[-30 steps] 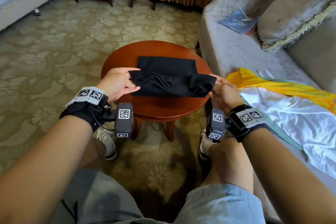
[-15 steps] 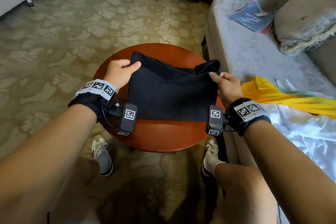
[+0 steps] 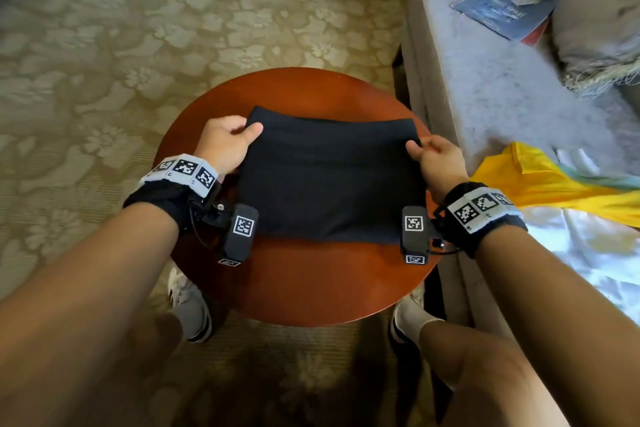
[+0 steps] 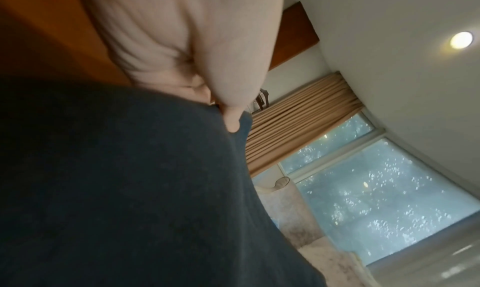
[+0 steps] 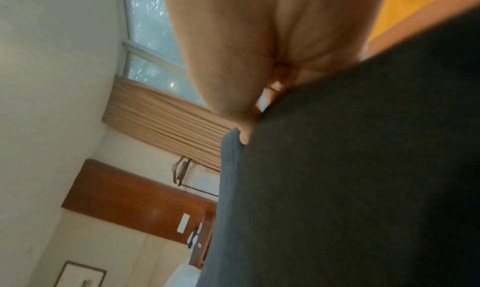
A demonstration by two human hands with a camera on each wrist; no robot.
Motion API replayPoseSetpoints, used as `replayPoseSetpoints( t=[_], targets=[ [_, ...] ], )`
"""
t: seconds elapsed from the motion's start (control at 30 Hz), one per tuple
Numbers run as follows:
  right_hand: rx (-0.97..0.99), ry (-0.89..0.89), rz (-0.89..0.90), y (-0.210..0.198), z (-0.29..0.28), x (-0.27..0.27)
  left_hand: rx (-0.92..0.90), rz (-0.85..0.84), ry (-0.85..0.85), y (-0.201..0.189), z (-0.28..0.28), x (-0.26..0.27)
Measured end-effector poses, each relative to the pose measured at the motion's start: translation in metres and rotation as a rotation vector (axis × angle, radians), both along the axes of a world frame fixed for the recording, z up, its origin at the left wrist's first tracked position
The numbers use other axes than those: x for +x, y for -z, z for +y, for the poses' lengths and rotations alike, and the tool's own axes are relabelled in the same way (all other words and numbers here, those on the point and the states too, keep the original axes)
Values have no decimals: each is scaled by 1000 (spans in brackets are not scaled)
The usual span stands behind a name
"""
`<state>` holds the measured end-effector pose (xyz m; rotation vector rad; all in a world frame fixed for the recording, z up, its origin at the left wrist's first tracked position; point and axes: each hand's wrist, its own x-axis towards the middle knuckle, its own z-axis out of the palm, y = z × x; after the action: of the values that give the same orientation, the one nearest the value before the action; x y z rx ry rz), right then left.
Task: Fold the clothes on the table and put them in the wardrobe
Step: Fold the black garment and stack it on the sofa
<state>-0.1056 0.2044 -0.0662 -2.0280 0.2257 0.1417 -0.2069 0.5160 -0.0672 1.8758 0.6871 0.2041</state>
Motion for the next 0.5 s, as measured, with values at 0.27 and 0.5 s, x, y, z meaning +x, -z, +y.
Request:
replayPoseSetpoints(
  t=[0.27, 0.5],
  targets=[
    [191, 6, -26, -12, 8, 0, -38, -43, 8, -21, 1, 3],
    [-155, 93, 104, 1, 10, 8, -155, 138, -30, -11, -2, 12]
  ],
)
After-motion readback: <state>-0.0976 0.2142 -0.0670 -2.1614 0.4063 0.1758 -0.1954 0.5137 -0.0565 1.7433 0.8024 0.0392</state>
